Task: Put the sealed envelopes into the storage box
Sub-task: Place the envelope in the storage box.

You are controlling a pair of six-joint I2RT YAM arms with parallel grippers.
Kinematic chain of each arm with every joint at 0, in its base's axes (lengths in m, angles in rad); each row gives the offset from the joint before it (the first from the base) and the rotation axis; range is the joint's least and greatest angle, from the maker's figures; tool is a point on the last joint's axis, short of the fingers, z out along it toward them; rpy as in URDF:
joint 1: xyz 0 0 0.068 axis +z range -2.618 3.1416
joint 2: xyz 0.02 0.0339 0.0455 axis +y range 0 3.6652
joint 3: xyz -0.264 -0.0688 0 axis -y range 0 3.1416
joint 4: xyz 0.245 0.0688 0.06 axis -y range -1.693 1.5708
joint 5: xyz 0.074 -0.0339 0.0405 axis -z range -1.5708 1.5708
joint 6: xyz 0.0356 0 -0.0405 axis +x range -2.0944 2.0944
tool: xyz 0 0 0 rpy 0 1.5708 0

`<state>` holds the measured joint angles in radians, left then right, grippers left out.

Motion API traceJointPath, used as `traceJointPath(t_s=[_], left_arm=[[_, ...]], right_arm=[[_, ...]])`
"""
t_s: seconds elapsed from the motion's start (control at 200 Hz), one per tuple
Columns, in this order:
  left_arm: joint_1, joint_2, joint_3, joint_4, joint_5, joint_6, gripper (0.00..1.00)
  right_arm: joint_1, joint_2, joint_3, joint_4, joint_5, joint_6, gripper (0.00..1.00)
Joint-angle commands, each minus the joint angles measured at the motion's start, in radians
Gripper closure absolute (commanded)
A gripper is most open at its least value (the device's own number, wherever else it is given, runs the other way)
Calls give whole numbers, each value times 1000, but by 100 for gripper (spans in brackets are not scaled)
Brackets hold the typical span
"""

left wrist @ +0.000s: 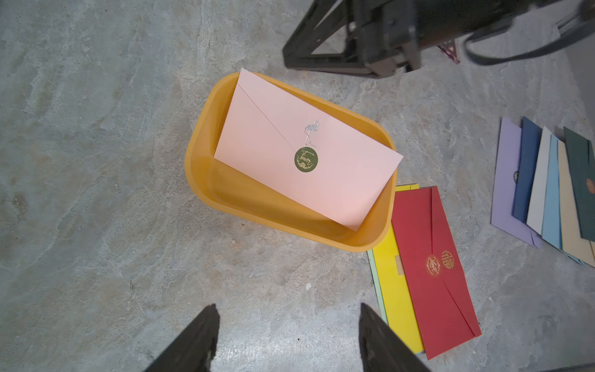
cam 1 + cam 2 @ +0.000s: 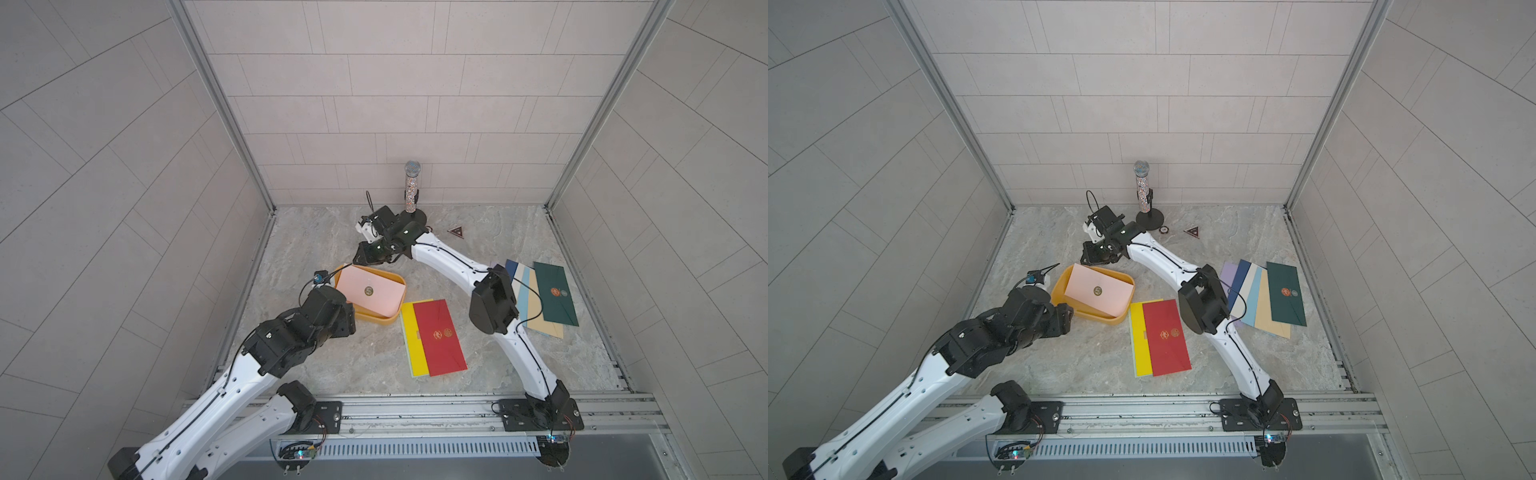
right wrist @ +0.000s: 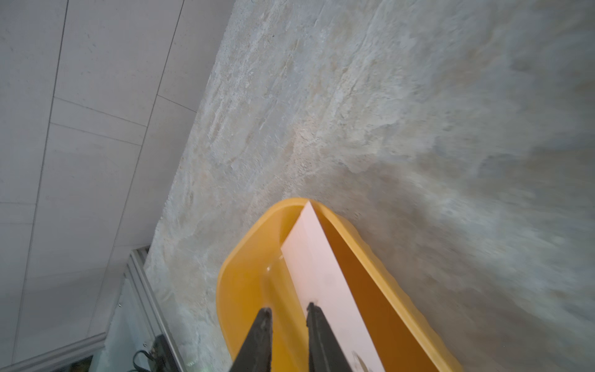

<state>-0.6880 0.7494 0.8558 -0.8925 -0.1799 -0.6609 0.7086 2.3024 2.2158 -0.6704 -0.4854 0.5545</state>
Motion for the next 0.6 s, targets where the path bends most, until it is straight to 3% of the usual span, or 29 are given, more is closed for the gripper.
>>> traceJointPath(t_s=[0.0,0.265,0.475,0.595], left_arm=[[-6,-26,-15,13,53,12,26],[-30,71,-68,162,356,-34,25],[-275,287,-39,303,224,-122,25],[-327,427,-23,396,225,-166,27]], right_arm=[[-53,-260,-212,9,154,-47,69],[-187,-806,-1031,219,273,-19,51],[-305,-1095,-1501,332,276,25,40],[-319,-1178,-1641,359,240,33,39]])
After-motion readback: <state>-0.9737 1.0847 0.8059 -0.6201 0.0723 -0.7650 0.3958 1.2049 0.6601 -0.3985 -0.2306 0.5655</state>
